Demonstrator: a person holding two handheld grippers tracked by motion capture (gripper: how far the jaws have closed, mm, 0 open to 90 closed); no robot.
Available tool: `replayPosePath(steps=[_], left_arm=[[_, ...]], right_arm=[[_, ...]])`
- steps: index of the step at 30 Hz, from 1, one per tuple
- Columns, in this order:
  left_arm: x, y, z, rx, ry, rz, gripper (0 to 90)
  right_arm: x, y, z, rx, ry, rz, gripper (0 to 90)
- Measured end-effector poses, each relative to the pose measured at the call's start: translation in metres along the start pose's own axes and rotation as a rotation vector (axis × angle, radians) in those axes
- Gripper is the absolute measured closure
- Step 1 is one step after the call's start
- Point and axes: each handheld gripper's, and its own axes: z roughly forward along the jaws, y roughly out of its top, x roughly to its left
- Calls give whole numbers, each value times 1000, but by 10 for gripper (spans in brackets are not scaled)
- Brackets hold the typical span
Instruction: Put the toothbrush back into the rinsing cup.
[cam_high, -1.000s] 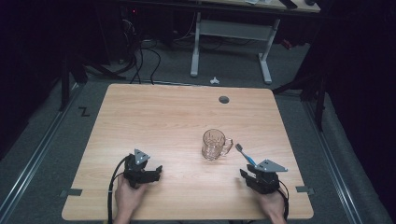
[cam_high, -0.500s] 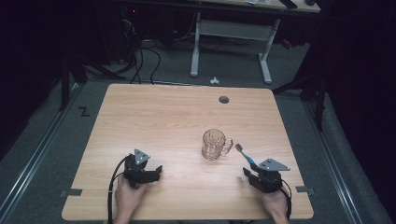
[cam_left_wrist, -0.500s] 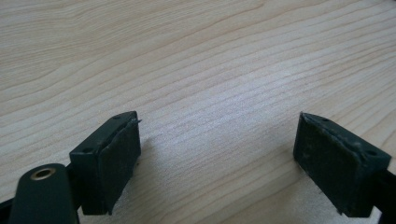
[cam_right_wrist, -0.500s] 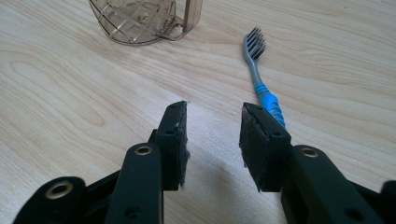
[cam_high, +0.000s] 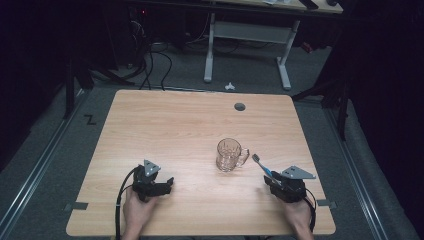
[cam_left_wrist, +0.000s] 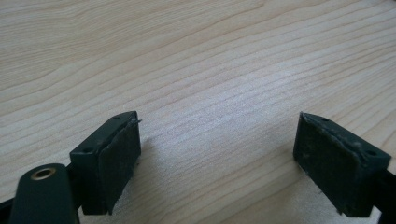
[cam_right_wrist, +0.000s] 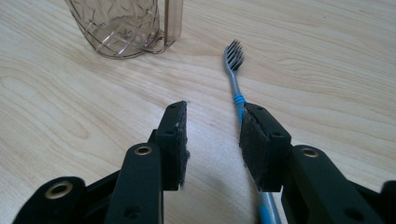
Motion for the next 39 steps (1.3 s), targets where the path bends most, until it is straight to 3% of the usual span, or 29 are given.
replayPosePath(steps=[6, 10, 23, 39], left_arm=[[0, 0, 0, 0, 0, 0, 155], [0, 0, 0, 0, 0, 0, 155], [0, 0, 0, 0, 0, 0, 155], [0, 0, 0, 0, 0, -1, 155]], right_arm=[[-5, 3, 2, 19, -1, 14, 619], [-9, 7, 3, 40, -5, -2, 621], [-28, 29, 8, 120, 5, -4, 630], [-33, 50, 29, 313, 45, -67, 685]])
